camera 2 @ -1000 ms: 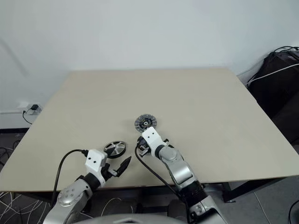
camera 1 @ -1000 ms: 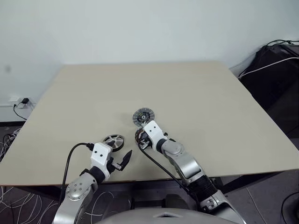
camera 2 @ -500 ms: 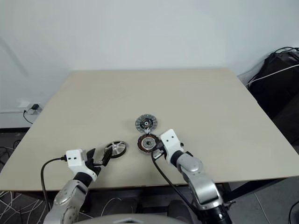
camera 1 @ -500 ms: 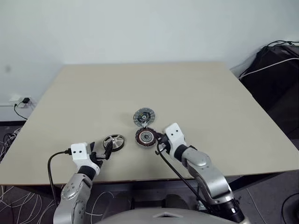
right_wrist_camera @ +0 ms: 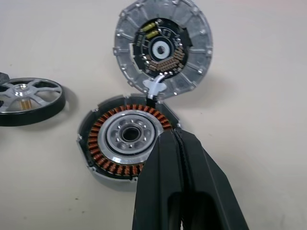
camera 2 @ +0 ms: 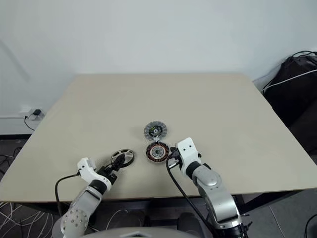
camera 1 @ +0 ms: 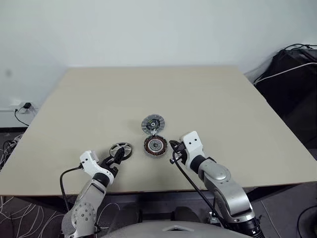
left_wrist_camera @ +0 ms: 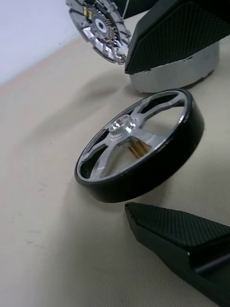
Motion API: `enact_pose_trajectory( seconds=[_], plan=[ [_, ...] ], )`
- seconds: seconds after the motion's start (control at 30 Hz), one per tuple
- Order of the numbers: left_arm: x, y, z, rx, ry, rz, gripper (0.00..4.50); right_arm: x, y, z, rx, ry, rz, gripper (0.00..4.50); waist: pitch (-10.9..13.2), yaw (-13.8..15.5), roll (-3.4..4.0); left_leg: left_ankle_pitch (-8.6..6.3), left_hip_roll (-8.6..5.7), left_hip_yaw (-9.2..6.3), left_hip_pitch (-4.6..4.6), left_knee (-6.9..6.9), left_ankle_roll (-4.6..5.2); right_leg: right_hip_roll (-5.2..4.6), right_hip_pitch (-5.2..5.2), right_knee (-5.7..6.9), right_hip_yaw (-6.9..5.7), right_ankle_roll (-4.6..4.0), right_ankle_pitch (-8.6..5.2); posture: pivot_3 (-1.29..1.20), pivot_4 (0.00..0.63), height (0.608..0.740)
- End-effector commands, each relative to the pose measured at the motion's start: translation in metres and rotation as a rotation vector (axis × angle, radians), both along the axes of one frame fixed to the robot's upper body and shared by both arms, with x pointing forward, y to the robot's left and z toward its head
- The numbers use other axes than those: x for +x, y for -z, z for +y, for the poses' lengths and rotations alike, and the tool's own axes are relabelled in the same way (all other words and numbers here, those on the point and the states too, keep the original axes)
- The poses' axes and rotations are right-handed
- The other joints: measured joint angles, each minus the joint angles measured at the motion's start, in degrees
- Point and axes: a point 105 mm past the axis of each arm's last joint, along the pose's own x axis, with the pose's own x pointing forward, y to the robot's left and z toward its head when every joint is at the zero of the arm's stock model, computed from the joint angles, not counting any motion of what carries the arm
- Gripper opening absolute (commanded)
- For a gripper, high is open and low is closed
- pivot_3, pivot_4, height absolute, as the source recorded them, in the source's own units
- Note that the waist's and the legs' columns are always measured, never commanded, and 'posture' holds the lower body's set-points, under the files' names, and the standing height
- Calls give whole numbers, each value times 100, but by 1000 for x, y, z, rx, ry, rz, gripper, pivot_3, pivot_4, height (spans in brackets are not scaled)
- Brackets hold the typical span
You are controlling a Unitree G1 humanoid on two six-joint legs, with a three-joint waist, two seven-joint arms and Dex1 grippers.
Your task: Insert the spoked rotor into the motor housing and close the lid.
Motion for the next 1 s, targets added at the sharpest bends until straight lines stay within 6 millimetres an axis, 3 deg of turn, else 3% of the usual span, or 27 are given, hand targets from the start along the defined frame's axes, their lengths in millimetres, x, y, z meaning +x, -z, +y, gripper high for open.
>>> enact_pose_trajectory(
  seconds=[0.03, 0.2, 0.57, 0.8, 1.0],
  plan=[
    [2, 4, -8, -73, -16, 50, 4500, 4, -19, 0, 22, 5, -71, 39, -1, 2, 1, 0, 0, 0, 0, 0, 0, 0, 1, 0, 0, 0, 0, 0, 0, 740],
    [2, 5, -11, -122, -22, 76, 4500, 5, -19, 0, 21, 10, -71, 39, -4, 4, 3, 0, 0, 0, 3, 2, 0, 0, 5, -1, 0, 0, 0, 0, 0, 740],
    [1, -2, 0, -145, -61, 38, 1015, 5, -17, 2, 22, 7, -64, 0, -4, 6, -1, 0, 0, 0, 2, 1, 0, -7, 5, -5, 0, -1, 0, 0, 0, 740],
    [4, -22, -1, -200, -54, -85, 1015, 6, -17, 1, 20, 7, -67, 0, -2, -4, -4, -1, 0, 1, 2, -1, -1, -24, 4, -8, 0, -2, -1, 0, 0, 740],
    [9, -78, -15, -378, 43, -372, 1015, 5, -19, -2, 19, 14, -73, 0, 6, 1, -13, -1, 0, 1, -12, -2, -1, -26, -5, -10, -1, -3, -1, 0, 0, 740]
  ],
)
